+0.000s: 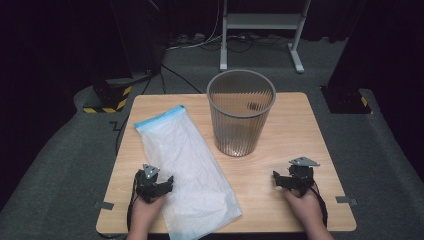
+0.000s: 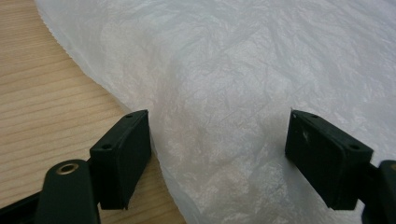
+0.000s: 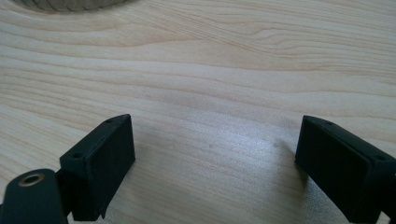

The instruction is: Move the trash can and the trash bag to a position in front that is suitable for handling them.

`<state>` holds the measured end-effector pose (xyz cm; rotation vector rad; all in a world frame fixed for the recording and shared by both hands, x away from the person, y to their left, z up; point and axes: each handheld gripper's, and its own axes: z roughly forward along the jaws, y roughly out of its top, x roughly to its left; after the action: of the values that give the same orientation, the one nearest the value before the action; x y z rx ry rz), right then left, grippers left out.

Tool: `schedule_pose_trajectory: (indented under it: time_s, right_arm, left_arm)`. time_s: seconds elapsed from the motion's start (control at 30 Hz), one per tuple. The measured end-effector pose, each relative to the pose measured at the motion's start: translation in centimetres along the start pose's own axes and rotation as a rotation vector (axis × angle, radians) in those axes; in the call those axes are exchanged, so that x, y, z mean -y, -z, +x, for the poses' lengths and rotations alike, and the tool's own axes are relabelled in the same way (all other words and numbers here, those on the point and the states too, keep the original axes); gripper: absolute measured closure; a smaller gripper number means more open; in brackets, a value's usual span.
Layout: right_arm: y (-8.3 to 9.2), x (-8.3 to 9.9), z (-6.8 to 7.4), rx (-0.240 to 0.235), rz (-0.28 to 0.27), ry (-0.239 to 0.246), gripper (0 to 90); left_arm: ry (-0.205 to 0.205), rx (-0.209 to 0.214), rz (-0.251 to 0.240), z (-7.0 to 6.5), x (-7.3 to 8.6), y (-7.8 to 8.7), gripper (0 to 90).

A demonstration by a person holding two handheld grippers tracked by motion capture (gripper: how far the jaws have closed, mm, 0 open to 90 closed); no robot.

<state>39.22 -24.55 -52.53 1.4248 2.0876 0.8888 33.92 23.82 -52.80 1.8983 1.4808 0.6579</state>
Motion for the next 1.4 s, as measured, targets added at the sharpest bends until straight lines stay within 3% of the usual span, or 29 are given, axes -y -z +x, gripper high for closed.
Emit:
schedule_pose_trajectory:
  time_s: [0.47,0.57,0.63,0.73,0.8,0.97,1.0,1.03,1.1,1.13,1.17,1.2,1.33,1.4]
  right_arm:
    - [0.0,0.0,0.1,0.002,-0.002,0.004,12.2]
    - [0.0,0.0,0.1,0.002,-0.002,0.003,12.2]
    - [0.0,0.0,0.1,0.002,-0.002,0.003,12.2]
    - [0.0,0.0,0.1,0.001,-0.002,0.003,12.3]
    - [0.0,0.0,0.1,0.002,-0.002,0.003,12.2]
    - [0.0,0.0,0.0,0.001,-0.002,0.003,12.3]
    - [0.0,0.0,0.0,0.002,-0.002,0.005,12.3]
    - [0.0,0.0,0.0,0.002,-0.002,0.005,12.3]
    - [0.0,0.0,0.0,0.001,-0.002,0.005,12.3]
    - [0.0,0.0,0.0,0.001,-0.001,0.005,12.3]
    - [0.0,0.0,0.0,0.002,-0.002,0.005,12.3]
    - [0.0,0.0,0.0,0.002,-0.002,0.005,12.3]
    - [0.0,0.0,0.0,0.001,-0.002,0.005,12.3]
    - [0.0,0.0,0.0,0.002,-0.002,0.005,12.3]
  left_arm:
    - [0.010,-0.008,-0.004,0.0,0.0,0.0,24.3]
    - [0.015,-0.019,-0.009,0.1,0.0,0.1,27.6]
    - [0.037,-0.037,0.001,0.3,-0.3,0.1,36.6]
    - [0.052,-0.049,0.025,0.6,-0.8,-0.1,38.7]
    - [0.040,-0.053,0.049,1.2,-1.3,-0.4,38.7]
    - [0.059,-0.092,0.081,3.9,-2.3,-1.0,38.7]
    - [0.069,-0.148,0.111,5.1,-2.8,-1.1,38.6]
    - [0.069,-0.148,0.111,5.1,-2.8,-1.1,38.7]
    - [0.086,-0.200,0.151,5.7,-3.1,-0.9,38.7]
    - [0.092,-0.205,0.153,5.6,-3.2,-0.8,39.0]
    - [0.091,-0.167,0.141,4.8,-3.1,-0.4,40.1]
    - [0.091,-0.167,0.141,4.8,-3.1,-0.4,40.2]
    - [0.103,-0.054,0.107,1.6,-3.0,0.3,40.1]
    - [0.077,-0.046,0.107,-0.1,-3.0,0.5,38.5]
